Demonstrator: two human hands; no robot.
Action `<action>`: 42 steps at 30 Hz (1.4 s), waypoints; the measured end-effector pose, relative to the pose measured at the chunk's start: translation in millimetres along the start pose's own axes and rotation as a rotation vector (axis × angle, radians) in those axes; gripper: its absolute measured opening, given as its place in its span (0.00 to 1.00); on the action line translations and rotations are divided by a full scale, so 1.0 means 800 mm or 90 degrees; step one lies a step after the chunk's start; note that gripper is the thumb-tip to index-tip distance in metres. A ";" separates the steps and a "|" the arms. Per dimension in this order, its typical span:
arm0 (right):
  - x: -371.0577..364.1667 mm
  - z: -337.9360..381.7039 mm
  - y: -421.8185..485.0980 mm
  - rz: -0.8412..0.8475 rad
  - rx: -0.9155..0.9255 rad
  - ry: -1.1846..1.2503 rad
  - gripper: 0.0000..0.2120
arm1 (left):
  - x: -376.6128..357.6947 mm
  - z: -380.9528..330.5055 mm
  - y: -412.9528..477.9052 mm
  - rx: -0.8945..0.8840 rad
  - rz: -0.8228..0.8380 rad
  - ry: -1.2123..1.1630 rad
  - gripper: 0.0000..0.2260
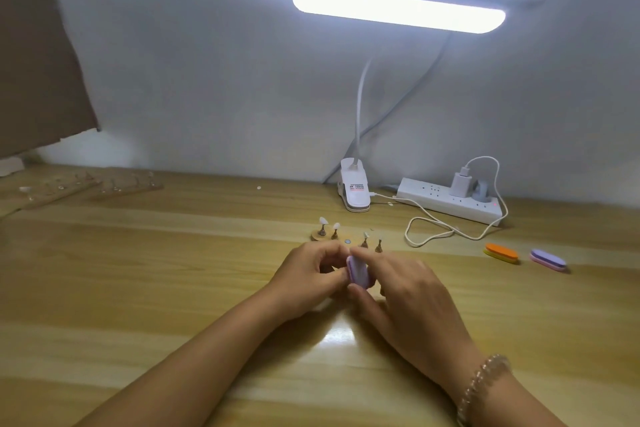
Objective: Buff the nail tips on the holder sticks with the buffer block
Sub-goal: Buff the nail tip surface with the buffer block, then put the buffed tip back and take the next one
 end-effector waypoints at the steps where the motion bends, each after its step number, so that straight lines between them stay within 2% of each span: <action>1: -0.002 -0.001 0.001 0.009 -0.008 -0.002 0.19 | 0.001 0.001 0.000 0.003 -0.001 0.003 0.13; 5: -0.001 -0.024 0.003 -0.010 -0.119 0.037 0.14 | 0.002 0.008 0.000 0.022 -0.014 -0.040 0.05; 7: 0.003 -0.032 0.002 -0.049 -0.153 0.111 0.11 | 0.002 0.009 0.000 0.019 -0.014 -0.050 0.04; 11: 0.006 -0.030 0.000 -0.070 -0.157 0.223 0.07 | 0.004 0.010 0.003 0.009 -0.024 0.008 0.02; 15: 0.001 -0.023 0.000 0.009 -0.119 0.187 0.04 | 0.002 0.008 0.002 0.006 -0.009 0.019 0.06; 19: -0.001 -0.026 -0.003 0.074 -0.131 0.163 0.10 | 0.002 0.006 0.001 0.018 -0.015 0.054 0.05; 24: -0.003 -0.019 -0.004 0.067 -0.116 0.102 0.14 | 0.000 -0.004 -0.003 -0.002 -0.020 0.112 0.08; 29: -0.002 -0.020 0.000 0.049 -0.115 0.097 0.08 | -0.002 -0.012 -0.005 -0.038 -0.027 0.167 0.04; 32: 0.000 -0.021 0.000 0.027 -0.131 0.106 0.09 | -0.002 -0.018 -0.008 -0.058 -0.046 0.207 0.09; 34: 0.003 -0.023 0.000 0.003 -0.145 0.110 0.09 | 0.007 -0.019 -0.008 -0.052 -0.132 0.276 0.14; 37: 0.003 -0.026 0.000 -0.003 -0.152 0.107 0.08 | 0.032 -0.007 -0.008 0.061 -0.244 0.323 0.19; 39: 0.004 -0.025 0.000 0.002 -0.150 0.088 0.08 | 0.040 0.011 -0.003 0.171 -0.204 0.340 0.29; 42: 0.004 -0.022 -0.001 0.010 -0.142 0.070 0.09 | 0.034 0.021 0.005 0.197 -0.113 0.379 0.37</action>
Point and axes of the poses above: each hand's wrist, its own y-axis towards the middle knuckle, its own x-axis out of the back of the hand, z = x × y, the point moved 5 cm from there along y, towards the middle knuckle, and after that the axes turned 5 degrees about z, right-handed, at the moved point
